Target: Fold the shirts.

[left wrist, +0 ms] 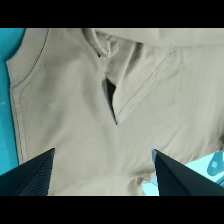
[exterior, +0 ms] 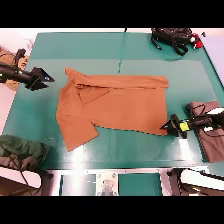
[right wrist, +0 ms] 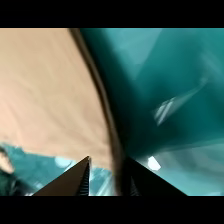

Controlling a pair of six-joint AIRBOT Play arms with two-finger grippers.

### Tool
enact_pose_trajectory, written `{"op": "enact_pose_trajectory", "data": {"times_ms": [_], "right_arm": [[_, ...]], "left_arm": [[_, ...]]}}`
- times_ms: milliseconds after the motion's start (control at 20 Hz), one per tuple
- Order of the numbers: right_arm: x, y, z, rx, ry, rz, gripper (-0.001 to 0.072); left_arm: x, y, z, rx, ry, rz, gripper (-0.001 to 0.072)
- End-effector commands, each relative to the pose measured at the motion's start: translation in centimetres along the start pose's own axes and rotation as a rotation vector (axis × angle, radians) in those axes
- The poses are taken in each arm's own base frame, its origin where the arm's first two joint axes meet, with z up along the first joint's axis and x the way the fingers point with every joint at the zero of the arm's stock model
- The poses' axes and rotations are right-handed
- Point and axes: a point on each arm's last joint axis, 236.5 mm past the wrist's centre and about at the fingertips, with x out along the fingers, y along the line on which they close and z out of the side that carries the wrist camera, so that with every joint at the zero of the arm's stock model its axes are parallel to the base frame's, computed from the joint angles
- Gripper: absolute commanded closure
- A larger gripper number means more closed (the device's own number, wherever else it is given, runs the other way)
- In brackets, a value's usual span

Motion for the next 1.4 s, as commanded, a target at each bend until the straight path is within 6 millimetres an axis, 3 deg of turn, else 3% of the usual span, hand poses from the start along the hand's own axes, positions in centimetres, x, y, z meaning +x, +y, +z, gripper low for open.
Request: {"op": "enact_pose_trajectory", "data": {"times_ms": [0,50,150,250,300,350,550,700,900,1050,1250,1300,1350], "right_arm": [[1.6,-0.1,0.8,-0.024,-0.058,-0.025,0.0382],[1.4,0.1,1.0,-0.035,-0.064,-0.022,0.0391],[0.6,0.5,2.0,-0.060,-0.092,-0.021,0.0593],[-0.6,1.0,3.5,-0.080,-0.139,-0.024,0.0603],[-1.3,1.2,4.2,-0.090,-0.161,-0.025,0.0672],[-1.8,1.5,4.8,-0.097,-0.179,-0.026,0.0696],[-5.0,0.6,8.0,-0.077,-0.298,-0.026,0.0697],[-5.7,-0.1,8.6,-0.060,-0.326,-0.019,0.0698],[-5.7,1.5,8.8,-0.082,-0.337,0.037,0.0698],[-5.7,1.9,9.1,-0.085,-0.352,0.048,0.0698],[-5.7,2.9,9.4,-0.109,-0.367,0.071,0.0698],[-5.5,3.1,9.4,-0.115,-0.364,0.070,0.0697],[-5.4,3.2,9.3,-0.119,-0.363,0.069,0.0698]], "left_arm": [[-0.1,0.0,-0.5,-0.002,0.021,-0.004,0.0010],[-0.1,-0.1,-0.7,-0.012,0.028,-0.006,0.0010],[-0.1,-0.1,-1.3,-0.016,0.055,-0.004,0.0010],[-0.2,0.7,-2.0,-0.033,0.084,0.031,0.0010],[-0.2,1.5,-2.4,-0.039,0.101,0.063,0.0010],[-0.4,2.3,-2.9,-0.051,0.120,0.100,0.0010],[-0.2,5.0,-7.0,-0.150,0.263,0.192,0.0010],[2.3,5.7,-11.4,-0.270,0.366,0.143,0.0010],[6.4,4.4,-15.8,-0.438,0.414,-0.012,0.0010],[8.3,3.9,-19.0,-0.541,0.450,-0.071,0.0010],[11.3,3.6,-20.3,-0.528,0.435,-0.040,0.0011],[12.1,3.3,-20.1,-0.516,0.429,-0.026,0.0087],[12.6,3.1,-20.1,-0.501,0.424,-0.016,0.0210]]}}
